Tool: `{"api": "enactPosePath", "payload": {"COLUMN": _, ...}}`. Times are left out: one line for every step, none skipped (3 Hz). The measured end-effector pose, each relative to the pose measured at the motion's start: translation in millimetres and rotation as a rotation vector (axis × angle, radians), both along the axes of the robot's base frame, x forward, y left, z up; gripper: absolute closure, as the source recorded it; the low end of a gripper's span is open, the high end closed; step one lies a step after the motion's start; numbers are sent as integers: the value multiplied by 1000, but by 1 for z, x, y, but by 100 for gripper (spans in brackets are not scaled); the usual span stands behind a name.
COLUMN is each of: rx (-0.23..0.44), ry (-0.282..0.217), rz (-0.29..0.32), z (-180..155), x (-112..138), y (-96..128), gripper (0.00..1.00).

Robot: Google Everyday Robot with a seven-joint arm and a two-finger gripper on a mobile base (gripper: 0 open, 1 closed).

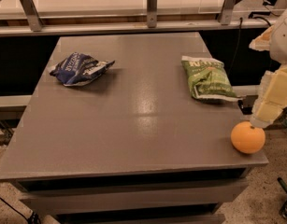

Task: Move orange near blue chip bag

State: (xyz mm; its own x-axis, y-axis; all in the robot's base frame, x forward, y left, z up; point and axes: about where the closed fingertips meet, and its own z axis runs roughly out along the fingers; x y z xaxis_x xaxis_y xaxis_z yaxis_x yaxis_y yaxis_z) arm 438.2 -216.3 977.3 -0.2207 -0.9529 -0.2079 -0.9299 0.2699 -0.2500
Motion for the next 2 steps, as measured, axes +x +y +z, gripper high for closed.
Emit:
{"api": "enactPosePath", "payload": {"rx": 0, "ry": 0, "rz": 0, "z": 0, "x": 0, "y": 0, "gripper": 0}}
{"api": "enactPosePath", "payload": {"rx": 10, "ry": 10, "rz": -6, "z": -9, "x": 0, "y": -5, "gripper": 0}}
